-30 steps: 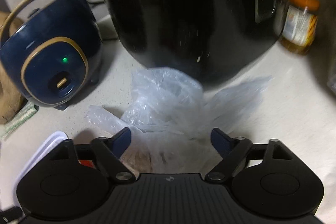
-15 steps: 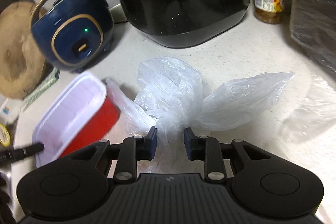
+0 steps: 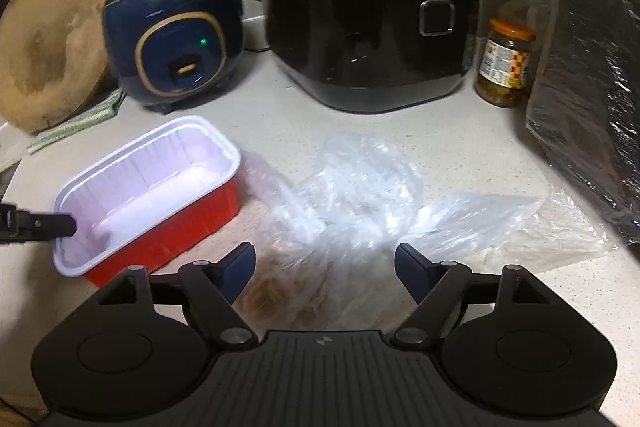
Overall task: Collect trash
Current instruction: 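Move the right gripper toward the plastic bag while the left gripper holds the tray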
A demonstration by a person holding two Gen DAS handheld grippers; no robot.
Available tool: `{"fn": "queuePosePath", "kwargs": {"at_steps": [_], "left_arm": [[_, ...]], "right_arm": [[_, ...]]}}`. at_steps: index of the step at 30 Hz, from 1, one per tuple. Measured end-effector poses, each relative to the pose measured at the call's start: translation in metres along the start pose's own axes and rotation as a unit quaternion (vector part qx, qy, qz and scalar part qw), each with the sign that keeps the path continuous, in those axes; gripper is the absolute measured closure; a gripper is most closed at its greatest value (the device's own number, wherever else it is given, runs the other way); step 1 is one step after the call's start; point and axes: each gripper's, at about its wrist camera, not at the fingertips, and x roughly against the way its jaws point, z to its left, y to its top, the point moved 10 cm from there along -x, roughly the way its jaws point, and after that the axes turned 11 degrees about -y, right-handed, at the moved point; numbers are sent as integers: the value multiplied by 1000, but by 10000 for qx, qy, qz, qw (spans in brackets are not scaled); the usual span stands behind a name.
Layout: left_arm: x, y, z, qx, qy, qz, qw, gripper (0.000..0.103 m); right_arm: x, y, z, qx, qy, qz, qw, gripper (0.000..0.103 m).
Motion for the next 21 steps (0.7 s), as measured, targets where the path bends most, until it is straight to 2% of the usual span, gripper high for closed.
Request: {"fn": "queuePosePath", "kwargs": {"at_steps": [6, 10, 13, 15, 18, 21], "left_arm": [[-1, 1, 0, -38, 53, -9, 10000, 78], [-2, 4, 7, 31, 148, -80, 9999, 78], [-2, 8, 11, 67, 211, -167, 9996, 78], [-1, 12, 12, 27, 201, -200, 9996, 78], [4, 19, 8, -170, 131, -269, 9994, 78], [15, 31, -1, -643, 26, -543, 9965, 78]], "right_arm": [[-6, -19, 7, 432, -231, 113, 9987, 25], [-11, -29, -10, 665, -898, 72, 9937, 25], [-8, -28, -27, 536, -1231, -52, 9909, 25], [-1, -25, -33, 314, -1162, -141, 9926, 25], [11, -14, -32, -49, -659, -280, 9974, 19], [12, 3, -27, -351, -363, -363, 9981, 16]]}}
